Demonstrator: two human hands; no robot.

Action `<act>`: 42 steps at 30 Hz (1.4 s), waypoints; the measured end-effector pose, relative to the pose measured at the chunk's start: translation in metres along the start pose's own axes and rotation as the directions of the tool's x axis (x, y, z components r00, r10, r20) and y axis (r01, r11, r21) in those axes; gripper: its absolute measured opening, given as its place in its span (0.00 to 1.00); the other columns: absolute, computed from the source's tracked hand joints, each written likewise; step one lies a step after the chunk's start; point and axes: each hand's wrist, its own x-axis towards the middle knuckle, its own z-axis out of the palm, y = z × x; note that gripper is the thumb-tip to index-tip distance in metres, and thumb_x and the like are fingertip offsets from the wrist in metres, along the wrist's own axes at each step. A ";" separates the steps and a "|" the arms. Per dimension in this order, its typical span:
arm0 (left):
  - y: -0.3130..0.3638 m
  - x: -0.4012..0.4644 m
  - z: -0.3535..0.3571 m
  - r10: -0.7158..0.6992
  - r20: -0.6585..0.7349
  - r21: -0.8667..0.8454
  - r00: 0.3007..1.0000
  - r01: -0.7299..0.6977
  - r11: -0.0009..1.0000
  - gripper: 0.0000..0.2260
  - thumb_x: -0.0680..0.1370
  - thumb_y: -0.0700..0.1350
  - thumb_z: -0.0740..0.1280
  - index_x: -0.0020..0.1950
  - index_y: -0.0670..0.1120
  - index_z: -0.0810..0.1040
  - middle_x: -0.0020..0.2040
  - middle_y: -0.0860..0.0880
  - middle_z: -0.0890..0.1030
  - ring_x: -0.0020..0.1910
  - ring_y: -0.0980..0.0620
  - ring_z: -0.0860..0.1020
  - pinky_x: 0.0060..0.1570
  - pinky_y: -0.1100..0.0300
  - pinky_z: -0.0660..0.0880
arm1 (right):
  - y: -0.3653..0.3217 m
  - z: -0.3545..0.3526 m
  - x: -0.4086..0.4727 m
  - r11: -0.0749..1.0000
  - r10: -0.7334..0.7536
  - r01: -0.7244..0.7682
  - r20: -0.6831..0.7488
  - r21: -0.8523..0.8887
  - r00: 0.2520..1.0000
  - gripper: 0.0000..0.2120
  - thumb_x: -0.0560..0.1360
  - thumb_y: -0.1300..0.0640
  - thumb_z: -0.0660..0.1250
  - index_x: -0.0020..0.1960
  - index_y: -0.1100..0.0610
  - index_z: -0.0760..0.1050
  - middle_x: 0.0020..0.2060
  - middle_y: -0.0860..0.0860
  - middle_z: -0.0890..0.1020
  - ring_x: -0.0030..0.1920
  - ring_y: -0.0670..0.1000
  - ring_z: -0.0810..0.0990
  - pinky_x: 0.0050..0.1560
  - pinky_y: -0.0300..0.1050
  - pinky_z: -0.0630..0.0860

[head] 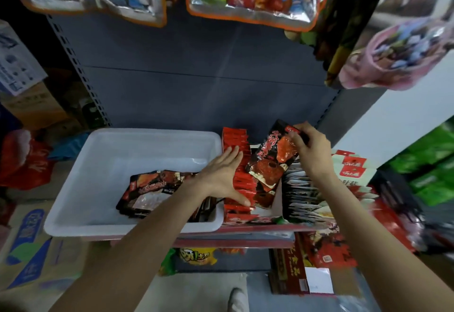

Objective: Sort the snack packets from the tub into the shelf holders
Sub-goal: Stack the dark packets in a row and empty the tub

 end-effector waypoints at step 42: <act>-0.164 -0.090 0.049 -0.446 -0.044 -0.285 0.894 0.417 0.863 0.34 0.75 0.42 0.70 0.76 0.41 0.55 0.74 0.44 0.61 0.72 0.45 0.62 0.57 0.70 0.61 | -0.091 0.166 -0.046 0.919 -0.202 0.365 0.615 -0.149 0.762 0.21 0.77 0.62 0.61 0.69 0.58 0.67 0.66 0.56 0.72 0.66 0.55 0.70 0.66 0.47 0.68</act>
